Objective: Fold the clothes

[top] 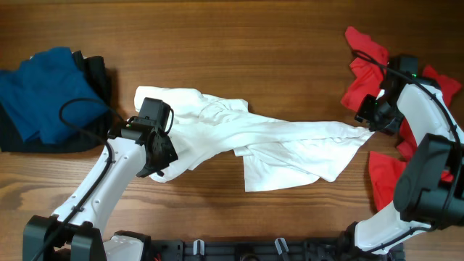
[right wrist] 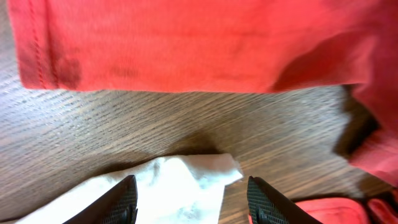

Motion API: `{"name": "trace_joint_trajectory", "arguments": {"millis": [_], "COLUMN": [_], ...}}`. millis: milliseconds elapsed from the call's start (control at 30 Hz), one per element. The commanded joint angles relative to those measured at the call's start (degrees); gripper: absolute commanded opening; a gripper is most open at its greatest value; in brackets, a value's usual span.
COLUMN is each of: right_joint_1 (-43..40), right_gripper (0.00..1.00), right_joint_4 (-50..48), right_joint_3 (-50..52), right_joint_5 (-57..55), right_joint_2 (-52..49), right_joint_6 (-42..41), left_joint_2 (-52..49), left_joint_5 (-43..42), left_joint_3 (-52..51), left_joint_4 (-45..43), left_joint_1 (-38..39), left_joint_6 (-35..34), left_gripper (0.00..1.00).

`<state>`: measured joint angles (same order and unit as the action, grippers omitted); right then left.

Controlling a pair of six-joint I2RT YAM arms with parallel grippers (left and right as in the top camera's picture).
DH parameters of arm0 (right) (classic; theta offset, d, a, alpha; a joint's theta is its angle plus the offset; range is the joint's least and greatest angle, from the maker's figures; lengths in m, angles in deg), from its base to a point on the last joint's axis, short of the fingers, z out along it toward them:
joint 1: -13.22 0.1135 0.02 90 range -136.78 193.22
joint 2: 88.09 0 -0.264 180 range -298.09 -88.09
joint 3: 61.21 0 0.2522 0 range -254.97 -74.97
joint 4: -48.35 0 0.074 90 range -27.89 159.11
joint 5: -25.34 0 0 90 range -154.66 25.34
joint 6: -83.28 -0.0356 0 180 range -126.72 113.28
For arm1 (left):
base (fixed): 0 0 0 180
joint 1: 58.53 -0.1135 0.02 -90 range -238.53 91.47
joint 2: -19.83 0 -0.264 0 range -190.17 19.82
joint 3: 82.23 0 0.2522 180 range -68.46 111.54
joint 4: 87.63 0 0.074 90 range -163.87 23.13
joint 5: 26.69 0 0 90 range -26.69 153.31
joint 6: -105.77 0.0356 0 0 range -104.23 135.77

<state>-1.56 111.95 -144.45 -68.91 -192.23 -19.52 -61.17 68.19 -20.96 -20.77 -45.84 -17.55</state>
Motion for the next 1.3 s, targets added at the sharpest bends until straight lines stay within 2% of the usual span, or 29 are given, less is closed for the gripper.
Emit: {"name": "trace_joint_trajectory", "arguments": {"millis": [0,633,700,967,1033,1133,1267], "right_joint_1": [-1.7,-2.5,-2.5,-2.5,-2.5,-2.5,-2.5], "right_gripper": [0.58,0.56,0.5,0.08,0.04,0.04,0.04], "right_joint_4": [0.3,-10.7,-11.4,-11.8,-11.8,-10.6,-3.5], "right_joint_3": [-0.9,9.9,10.5,10.7,10.7,10.0,4.2], "right_joint_5": [0.9,4.3,4.3,4.3,4.4,4.4,5.8], "right_joint_2": [1.4,1.4,1.4,1.4,1.4,1.4,2.7], "right_joint_6": [-0.9,-0.9,-0.9,-0.9,-0.9,-0.9,-0.7], "left_joint_2": [0.7,0.7,0.7,0.7,0.7,0.8,2.0], "left_joint_5": [1.2,1.0,1.0,1.0,1.0,1.0,0.9], "left_joint_3": [-0.3,-0.3,-0.3,-0.3,-0.3,-0.2,2.1], "left_joint_4": [-0.2,-0.1,-0.1,-0.1,-0.1,-0.2,0.6], "left_joint_1": [-0.3,-0.3,-0.3,-0.3,-0.3,-0.3,-0.3], "left_joint_6": [-0.5,-0.5,-0.5,-0.5,-0.5,-0.2,1.5], "left_gripper": [0.04,0.05,0.05,0.05,0.04,0.04,0.04]}}
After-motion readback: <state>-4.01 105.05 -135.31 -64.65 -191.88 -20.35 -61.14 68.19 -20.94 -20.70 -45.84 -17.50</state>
